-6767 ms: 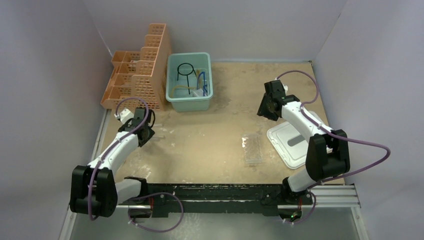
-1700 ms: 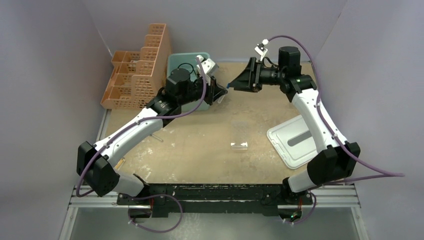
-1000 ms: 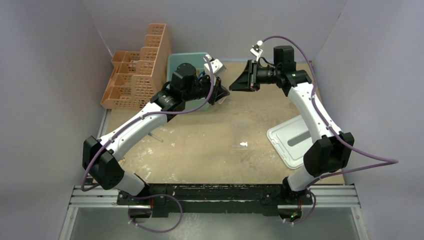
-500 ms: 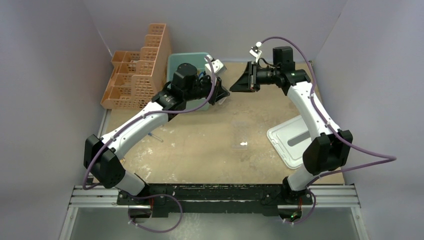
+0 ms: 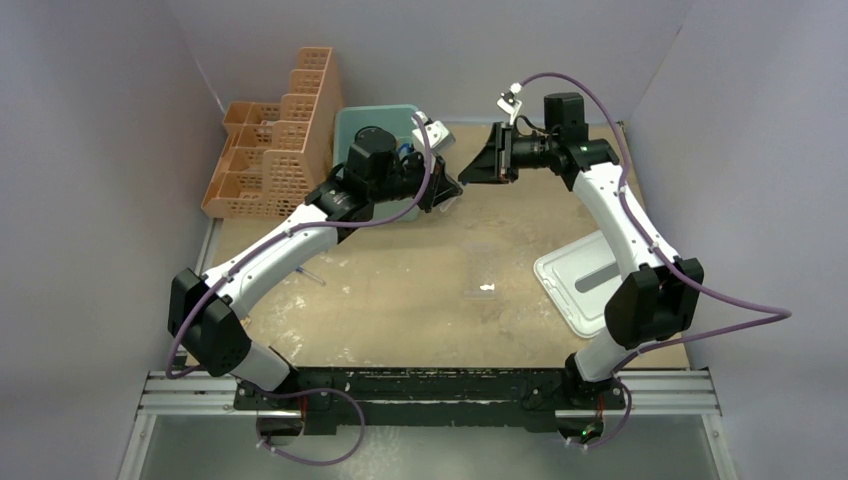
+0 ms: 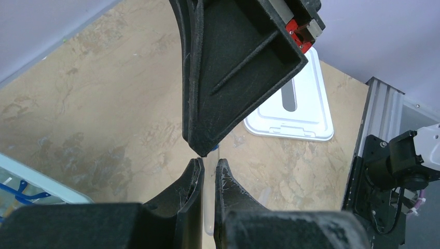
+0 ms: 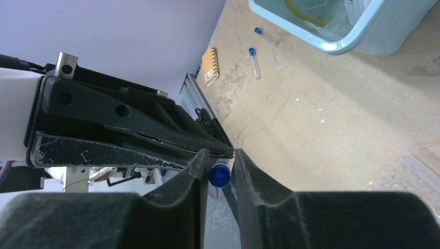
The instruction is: Organize the chemistry lab equipment
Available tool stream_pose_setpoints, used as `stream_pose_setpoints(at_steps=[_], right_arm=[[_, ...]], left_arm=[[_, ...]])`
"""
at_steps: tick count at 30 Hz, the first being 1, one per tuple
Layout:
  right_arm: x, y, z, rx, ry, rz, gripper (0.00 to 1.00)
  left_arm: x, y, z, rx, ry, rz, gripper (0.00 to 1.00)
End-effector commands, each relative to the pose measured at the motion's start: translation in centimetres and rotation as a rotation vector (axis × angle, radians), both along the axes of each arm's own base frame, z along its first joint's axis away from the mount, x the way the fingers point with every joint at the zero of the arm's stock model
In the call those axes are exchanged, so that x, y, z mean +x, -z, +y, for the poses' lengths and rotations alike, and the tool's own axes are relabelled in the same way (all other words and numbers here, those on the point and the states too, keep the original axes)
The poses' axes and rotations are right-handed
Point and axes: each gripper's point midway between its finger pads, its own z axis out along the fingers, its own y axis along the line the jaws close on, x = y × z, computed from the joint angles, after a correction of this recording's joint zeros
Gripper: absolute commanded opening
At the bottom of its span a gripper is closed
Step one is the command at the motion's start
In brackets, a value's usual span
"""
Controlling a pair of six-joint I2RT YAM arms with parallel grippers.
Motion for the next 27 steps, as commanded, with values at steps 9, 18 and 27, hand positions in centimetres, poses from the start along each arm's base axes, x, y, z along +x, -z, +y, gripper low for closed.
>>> stream_pose_setpoints(at_steps=[9,18,27], right_arm=[[-0.9,-0.3,-0.4,-0.019,-0.013,-0.046,0.2],[0.6,0.8,-2.0,-0.149,0.114,-0.105,0.08],[3.1,8.4,-6.6,-0.697,0.425,-0.3,0.07]], left_arm=[[0.3,-1.7,-0.1,-0.036,-0.013,-0.035,0.0],[2.1,-0.5,1.4,-0.036,-0.192,0.027,0.37],[5.1,2.9,7.3,-0.162,-0.626,0.175,0.59]])
